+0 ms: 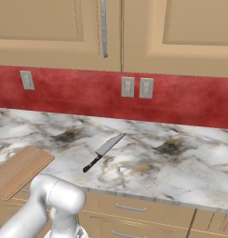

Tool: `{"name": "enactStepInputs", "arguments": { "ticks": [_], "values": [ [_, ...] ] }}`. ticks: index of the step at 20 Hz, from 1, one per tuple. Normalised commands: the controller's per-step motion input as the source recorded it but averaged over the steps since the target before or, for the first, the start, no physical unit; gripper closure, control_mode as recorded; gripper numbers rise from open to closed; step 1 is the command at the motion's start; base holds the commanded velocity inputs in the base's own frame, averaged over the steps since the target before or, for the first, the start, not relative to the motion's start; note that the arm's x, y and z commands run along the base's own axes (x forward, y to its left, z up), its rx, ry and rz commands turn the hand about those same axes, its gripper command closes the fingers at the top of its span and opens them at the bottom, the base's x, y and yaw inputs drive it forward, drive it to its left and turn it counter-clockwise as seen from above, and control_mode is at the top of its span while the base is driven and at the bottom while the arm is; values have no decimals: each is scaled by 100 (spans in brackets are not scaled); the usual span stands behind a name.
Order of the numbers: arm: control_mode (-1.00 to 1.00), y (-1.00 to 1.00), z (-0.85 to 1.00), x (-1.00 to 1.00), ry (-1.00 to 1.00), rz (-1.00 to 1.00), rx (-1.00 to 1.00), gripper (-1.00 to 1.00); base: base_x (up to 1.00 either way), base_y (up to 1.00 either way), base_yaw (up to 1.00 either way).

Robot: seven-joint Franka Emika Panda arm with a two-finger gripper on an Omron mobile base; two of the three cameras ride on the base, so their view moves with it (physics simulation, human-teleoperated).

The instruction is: Move the cutting board and knife to the sink. Then move spray from the cabinet to the counter.

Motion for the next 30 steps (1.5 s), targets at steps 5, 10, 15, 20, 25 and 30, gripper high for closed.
{"name": "enactStepInputs", "arguments": {
  "ticks": [5, 10, 15, 20, 25, 30],
  "values": [
    [-100, 0, -6, 2, 0, 4, -2, -100, 0, 0, 0],
    [-100, 0, 1, 3, -2, 1, 0, -100, 0, 0, 0],
    [-100, 0, 6, 0, -8, 1, 0, -100, 0, 0, 0],
    [-100, 0, 17, 0, -3, 1, 0, -100, 0, 0, 0],
    [-100, 0, 21, 2, 0, 0, 0, -100, 0, 0, 0],
    [-100, -3, 7, 7, 0, 1, 0, -100, 0, 0, 0]
  ]
}}
